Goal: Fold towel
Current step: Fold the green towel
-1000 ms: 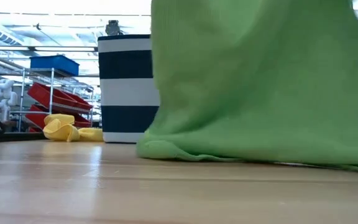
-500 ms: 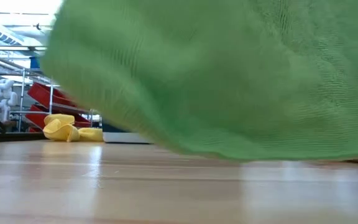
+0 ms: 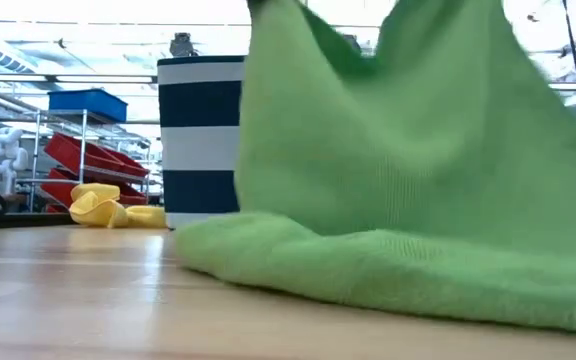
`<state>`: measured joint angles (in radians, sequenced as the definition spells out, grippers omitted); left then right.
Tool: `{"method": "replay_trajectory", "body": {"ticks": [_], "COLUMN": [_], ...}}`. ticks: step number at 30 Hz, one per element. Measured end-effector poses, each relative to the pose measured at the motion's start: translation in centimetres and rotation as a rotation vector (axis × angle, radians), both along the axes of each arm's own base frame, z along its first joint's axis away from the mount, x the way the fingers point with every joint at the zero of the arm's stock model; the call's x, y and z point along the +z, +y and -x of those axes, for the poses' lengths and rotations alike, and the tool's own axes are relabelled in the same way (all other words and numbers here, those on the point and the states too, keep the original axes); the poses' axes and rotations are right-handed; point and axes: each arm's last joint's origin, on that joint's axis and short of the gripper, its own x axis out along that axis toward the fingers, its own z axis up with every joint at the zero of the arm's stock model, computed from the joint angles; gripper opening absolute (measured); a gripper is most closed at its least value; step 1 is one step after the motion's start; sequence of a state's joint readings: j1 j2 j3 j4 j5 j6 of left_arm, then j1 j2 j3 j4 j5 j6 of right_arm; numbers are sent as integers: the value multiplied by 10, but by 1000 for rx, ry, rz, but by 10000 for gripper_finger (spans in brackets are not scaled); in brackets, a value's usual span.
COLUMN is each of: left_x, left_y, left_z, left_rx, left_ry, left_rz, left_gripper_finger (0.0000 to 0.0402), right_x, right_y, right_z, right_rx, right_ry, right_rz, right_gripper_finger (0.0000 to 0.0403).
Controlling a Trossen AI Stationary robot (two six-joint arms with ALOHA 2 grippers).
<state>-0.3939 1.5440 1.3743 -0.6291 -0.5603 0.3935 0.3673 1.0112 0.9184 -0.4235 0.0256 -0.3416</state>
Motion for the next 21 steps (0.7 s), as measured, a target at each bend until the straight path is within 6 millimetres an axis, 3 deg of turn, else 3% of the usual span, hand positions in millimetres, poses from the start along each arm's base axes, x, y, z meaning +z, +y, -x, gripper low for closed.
{"method": "replay_trajectory", "body": {"ticks": [9, 17, 21], "left_x": [-42, -49, -46], "left_y": [20, 27, 29], "left_z": [-28, -32, -33], "left_rx": [95, 81, 166], "left_ry": [150, 197, 142], "left_rz": [-40, 39, -53], "left_gripper_finger": [0, 0, 0], "right_x": [-23, -39, -44], "right_y": [-2, 0, 2], "right_z": [-13, -13, -15], "right_rx": [-94, -85, -167], "right_ry": [131, 298, 294], "right_rz": [122, 107, 191], "right_gripper_finger": [0, 0, 0]}}
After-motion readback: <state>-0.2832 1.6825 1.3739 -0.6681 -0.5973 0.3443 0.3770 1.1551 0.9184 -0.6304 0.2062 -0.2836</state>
